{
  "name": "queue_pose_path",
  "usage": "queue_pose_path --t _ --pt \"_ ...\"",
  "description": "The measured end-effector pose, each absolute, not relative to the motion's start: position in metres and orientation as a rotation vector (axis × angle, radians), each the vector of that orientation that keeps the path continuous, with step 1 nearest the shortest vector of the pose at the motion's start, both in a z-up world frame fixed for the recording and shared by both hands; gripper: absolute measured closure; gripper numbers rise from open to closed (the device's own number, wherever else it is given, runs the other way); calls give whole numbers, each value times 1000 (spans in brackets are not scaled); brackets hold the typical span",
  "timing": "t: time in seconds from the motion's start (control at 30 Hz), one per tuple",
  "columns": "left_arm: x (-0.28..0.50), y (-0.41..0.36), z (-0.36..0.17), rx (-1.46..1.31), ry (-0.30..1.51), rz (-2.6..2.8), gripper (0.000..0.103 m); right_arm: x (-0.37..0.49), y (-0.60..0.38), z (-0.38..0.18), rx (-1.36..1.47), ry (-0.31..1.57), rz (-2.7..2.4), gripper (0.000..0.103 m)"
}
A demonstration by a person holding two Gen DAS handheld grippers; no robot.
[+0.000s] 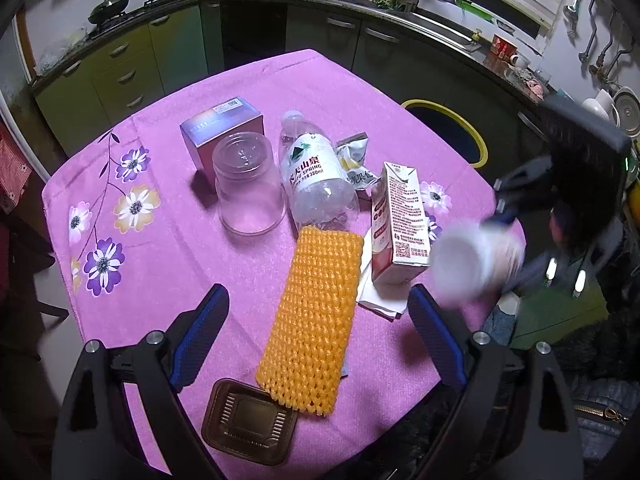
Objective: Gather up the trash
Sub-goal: 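Carry the pill bottle to the bin and release it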
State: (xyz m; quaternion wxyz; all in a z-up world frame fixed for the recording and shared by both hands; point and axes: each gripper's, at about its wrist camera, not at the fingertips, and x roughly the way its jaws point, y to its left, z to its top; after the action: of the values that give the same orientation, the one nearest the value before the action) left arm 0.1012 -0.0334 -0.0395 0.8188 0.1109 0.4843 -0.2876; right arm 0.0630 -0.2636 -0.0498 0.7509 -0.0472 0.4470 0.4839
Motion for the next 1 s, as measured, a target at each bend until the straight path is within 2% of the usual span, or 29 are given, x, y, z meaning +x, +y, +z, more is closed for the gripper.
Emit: queue_pose_path --t 0.23,0.33,0.47,0.63,0.77,0.8,0.83,1.0 --pt "98 -37 -38 237 1028 -635 17 102 -392 -14 -6 904 531 55" --pt "96 -42 -37 248 1023 -646 17 132 -458 -32 29 977 252 55" --pt "95 -49 -35 258 1020 -651 17 172 -517 -82 85 1117 23 55" --pt "95 -54 -35 271 1035 -644 17 204 -536 -135 88 1233 -73 55" --pt "96 -61 -36 283 1044 -654 16 223 -542 -158 107 1248 -86 53" --pt "96 -64 -36 288 1045 -660 16 226 -544 -160 108 1241 -100 42" --pt "96 -67 -37 294 1048 -668 16 226 -548 -159 103 1229 -118 38" --pt "95 -93 -41 344 1054 -727 16 201 -543 -129 142 1133 -90 38"
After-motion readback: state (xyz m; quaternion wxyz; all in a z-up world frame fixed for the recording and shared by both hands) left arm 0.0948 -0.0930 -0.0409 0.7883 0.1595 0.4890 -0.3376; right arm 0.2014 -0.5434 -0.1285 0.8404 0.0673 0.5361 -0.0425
